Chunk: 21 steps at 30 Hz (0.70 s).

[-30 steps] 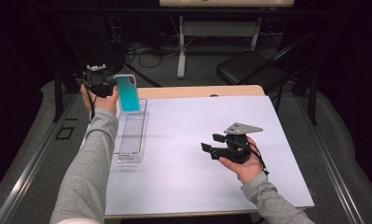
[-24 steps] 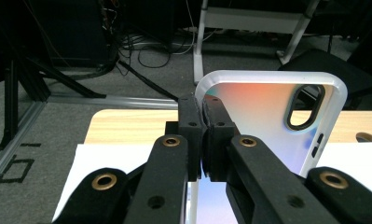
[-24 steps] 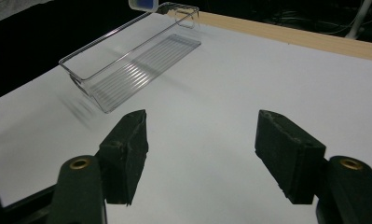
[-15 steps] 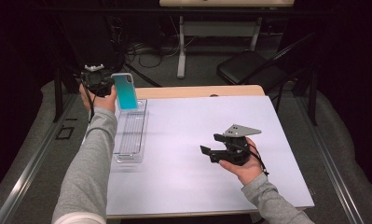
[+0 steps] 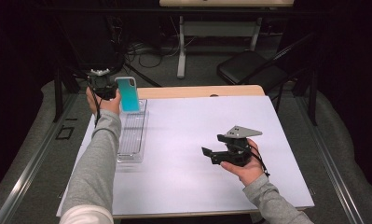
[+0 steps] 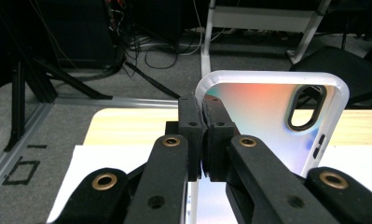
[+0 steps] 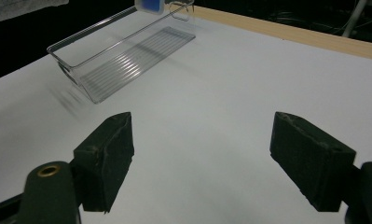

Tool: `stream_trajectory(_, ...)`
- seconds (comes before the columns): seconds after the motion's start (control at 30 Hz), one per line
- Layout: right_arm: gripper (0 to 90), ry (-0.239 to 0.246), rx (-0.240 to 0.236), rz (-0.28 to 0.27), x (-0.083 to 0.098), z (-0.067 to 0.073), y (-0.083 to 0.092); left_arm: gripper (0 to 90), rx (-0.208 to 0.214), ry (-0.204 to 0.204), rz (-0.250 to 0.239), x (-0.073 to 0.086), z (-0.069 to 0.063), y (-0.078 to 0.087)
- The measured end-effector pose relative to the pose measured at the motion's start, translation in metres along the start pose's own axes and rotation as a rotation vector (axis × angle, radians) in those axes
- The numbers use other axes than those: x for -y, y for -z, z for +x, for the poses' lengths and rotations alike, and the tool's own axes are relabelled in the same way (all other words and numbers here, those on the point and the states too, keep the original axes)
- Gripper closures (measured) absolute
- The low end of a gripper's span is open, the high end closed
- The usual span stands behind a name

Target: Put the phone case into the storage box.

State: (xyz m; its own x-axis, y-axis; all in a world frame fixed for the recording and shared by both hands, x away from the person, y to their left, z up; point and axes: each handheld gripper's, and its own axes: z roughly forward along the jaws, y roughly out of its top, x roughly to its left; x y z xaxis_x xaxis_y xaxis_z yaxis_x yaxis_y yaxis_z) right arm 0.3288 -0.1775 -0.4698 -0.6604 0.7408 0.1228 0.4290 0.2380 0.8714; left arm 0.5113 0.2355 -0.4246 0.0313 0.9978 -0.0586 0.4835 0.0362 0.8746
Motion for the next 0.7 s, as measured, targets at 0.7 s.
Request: stream_trajectory(0.7, 21.3, -0.038, 0.027, -0.009, 0.008, -0.014, 0.009, 88.2, -0.025, -0.031, -0.014, 0.016, -0.013, -0.032)
